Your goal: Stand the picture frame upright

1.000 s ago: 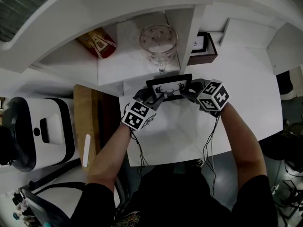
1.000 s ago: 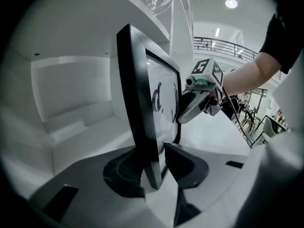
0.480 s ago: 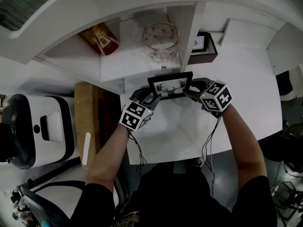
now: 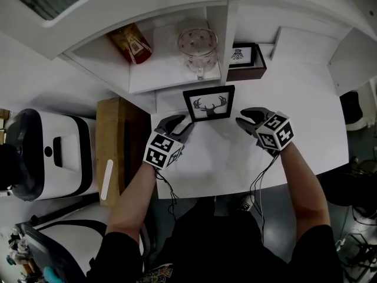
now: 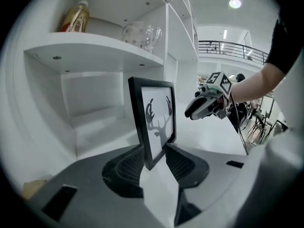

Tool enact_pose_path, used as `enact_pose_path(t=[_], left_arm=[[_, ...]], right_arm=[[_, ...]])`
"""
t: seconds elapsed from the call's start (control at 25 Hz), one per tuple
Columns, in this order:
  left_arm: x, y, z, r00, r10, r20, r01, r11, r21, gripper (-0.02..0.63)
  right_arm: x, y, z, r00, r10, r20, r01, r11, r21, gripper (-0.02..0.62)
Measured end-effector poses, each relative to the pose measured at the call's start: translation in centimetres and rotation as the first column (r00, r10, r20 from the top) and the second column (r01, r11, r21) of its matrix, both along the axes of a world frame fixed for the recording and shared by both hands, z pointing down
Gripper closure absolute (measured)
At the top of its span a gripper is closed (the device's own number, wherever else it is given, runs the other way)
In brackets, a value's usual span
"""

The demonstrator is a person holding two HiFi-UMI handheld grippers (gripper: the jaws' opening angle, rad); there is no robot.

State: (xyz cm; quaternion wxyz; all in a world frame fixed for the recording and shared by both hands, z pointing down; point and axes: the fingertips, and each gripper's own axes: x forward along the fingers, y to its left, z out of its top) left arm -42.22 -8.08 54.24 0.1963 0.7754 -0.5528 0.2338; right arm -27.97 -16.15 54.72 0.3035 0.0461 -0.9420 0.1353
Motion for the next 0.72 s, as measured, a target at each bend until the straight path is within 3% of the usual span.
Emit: enact_pose_path(t=[0.08, 0.16, 0.32, 0.72], left_arm=[[0.3, 0.9, -0.7, 1.0, -0.017, -0.006, 0.017, 1.0, 0.008, 0.463], [0.9, 1.9, -1.5, 0.999, -0.032, -0.013, 0.032, 0.999, 0.015, 0.492], [2.1, 3.8, -3.2, 0.997, -0.07, -0.018, 0.071, 0.997, 0.037, 0.585], [9.0, 9.4, -8.4, 0.975, -0.205, -0.089, 0.213, 0.973, 0.086, 0.6]], right_arm=[[0.8, 0.6, -0.7, 1.0, 0.011, 0.019, -0.012, 1.0, 0.019, 0.558], [1.6, 1.5, -1.5, 0.999, 0.019, 0.039, -0.021, 0.999, 0.033, 0.575], [3.1, 3.5, -3.0, 0.997, 0.045, 0.062, -0.048, 0.998, 0.041, 0.583], [8.1, 8.6, -8.9, 0.977, 0.125, 0.173, -0.127, 0.992, 0.004, 0.588]])
